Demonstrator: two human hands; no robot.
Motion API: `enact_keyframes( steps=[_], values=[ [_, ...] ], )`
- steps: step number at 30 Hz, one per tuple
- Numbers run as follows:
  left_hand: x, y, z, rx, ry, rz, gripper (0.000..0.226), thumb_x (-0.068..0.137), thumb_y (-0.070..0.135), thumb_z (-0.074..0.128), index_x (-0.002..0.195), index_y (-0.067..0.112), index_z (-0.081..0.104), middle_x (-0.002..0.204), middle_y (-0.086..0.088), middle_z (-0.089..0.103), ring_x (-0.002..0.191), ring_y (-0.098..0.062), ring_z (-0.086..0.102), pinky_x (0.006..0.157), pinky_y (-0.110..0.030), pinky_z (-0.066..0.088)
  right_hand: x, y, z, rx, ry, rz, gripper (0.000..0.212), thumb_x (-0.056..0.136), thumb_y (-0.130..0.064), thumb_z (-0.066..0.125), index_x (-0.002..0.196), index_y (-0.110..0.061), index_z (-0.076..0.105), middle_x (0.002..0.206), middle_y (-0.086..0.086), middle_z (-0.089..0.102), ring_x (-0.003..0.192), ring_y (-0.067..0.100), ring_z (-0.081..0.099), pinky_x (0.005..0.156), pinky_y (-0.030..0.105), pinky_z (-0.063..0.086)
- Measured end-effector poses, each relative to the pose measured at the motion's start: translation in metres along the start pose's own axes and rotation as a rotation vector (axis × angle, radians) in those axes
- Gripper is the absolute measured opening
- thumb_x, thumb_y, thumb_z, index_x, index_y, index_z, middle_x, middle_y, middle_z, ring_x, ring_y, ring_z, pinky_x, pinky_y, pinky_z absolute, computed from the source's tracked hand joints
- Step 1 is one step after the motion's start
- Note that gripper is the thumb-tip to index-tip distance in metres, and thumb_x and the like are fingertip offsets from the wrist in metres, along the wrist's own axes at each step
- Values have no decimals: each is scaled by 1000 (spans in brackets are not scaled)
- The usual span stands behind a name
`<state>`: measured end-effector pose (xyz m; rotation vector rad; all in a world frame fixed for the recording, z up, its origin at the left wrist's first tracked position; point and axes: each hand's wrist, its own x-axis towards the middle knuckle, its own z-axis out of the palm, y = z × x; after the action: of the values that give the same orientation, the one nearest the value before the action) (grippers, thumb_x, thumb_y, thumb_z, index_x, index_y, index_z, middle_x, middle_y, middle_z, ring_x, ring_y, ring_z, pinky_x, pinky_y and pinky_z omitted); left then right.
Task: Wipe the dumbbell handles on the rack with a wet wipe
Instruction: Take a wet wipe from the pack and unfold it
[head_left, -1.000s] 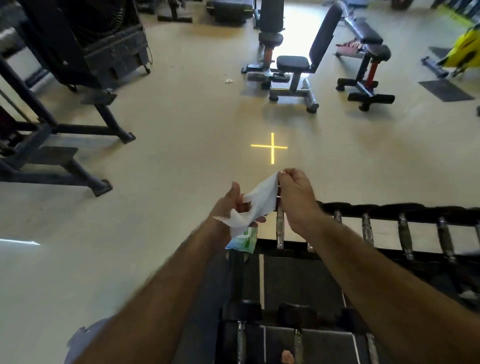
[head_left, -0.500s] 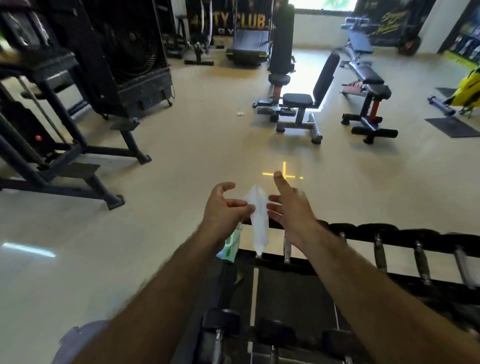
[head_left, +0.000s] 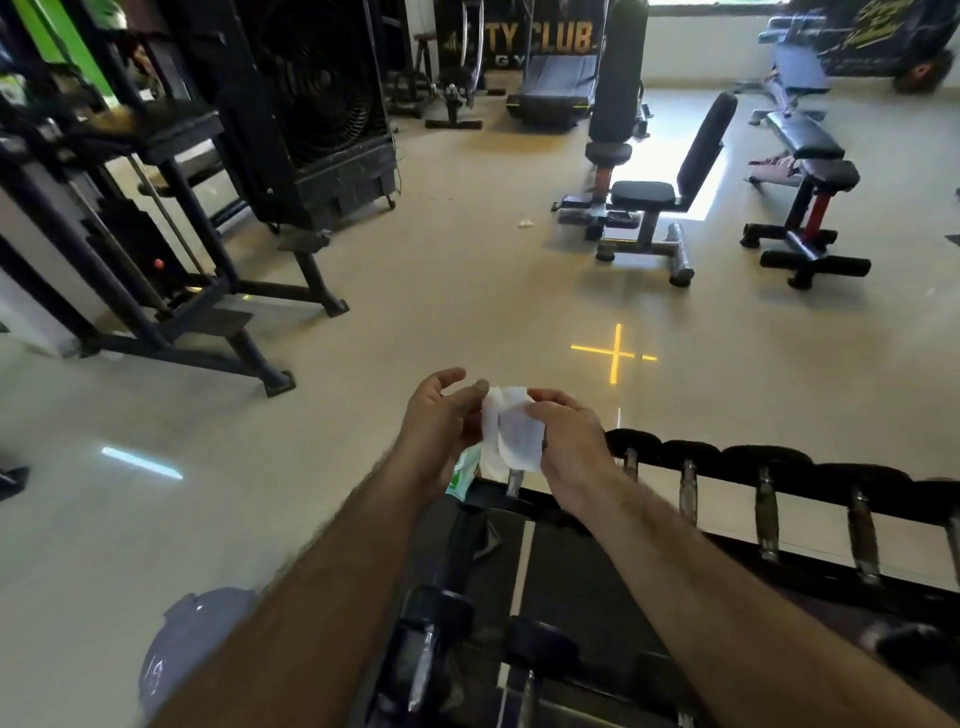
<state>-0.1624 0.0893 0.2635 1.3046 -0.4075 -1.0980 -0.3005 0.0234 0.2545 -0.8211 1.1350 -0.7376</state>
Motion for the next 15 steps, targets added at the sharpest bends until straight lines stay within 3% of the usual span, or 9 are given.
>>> enact_keyframes(
  steps=[2, 4, 9, 11, 15],
  values=[
    [2, -3, -3, 31, -12, -19, 74, 84, 17, 88, 143, 17, 43, 113, -19, 76, 102, -34, 76, 97, -56, 59, -3, 0, -1, -28, -5, -9, 21, 98, -5, 66, 101, -22, 78, 117, 8, 70, 110, 33, 66, 94, 50, 62],
    [4, -4, -3, 208, 22, 22, 83, 77, 9, 92, 142, 21, 42, 107, -15, 76, 101, -31, 76, 93, -53, 62, -7, 0, 0, -108, 5, -78, 19, 98, -5, 63, 105, -19, 74, 112, 6, 69, 103, 28, 66, 86, 44, 62],
    [13, 8, -11, 605, 217, 199, 65, 81, 3, 72, 138, 22, 46, 88, -4, 75, 87, -19, 73, 82, -40, 63, -6, 0, 8, -158, 147, -279, 18, 97, 0, 58, 106, -10, 70, 96, -4, 62, 83, 12, 59, 61, 21, 49],
    [18, 15, -16, 602, 262, 173, 62, 79, 1, 69, 135, 20, 48, 90, -5, 74, 86, -22, 72, 77, -39, 63, -2, 0, 11, -108, 170, -275, 18, 96, 4, 59, 107, -6, 70, 94, -3, 61, 82, 13, 58, 58, 18, 48],
    [28, 30, -26, 355, 210, 68, 55, 80, -4, 67, 129, 15, 53, 106, -21, 69, 84, -29, 67, 72, -41, 59, -1, 2, 24, -94, 175, -177, 17, 97, -5, 67, 113, -12, 68, 102, 2, 63, 85, 16, 57, 65, 30, 47]
  ],
)
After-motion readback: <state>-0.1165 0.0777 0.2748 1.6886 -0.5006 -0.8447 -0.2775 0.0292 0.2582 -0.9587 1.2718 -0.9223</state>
